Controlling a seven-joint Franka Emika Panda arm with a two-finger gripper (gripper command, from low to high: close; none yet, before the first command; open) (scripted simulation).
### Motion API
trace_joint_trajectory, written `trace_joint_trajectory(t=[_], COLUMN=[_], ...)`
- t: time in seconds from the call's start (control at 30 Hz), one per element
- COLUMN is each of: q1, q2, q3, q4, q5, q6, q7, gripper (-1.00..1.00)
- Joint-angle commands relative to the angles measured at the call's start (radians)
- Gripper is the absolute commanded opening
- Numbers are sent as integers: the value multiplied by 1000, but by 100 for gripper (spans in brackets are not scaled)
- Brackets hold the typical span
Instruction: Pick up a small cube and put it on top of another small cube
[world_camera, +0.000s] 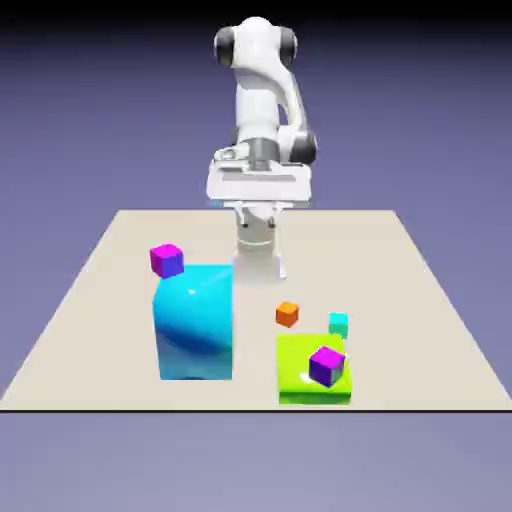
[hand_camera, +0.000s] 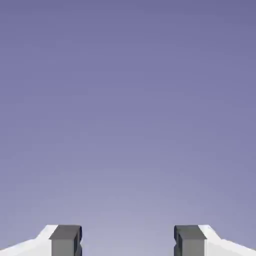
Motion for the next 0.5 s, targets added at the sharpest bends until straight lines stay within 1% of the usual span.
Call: trace_joint_trajectory(t=[0.0, 0.47], q1=[13, 200], q2=[36, 540], q3=[15, 226], q4=[21, 310], q5=[-20, -293], q6=[-44, -652], q7=[0, -1], gripper=[0, 0])
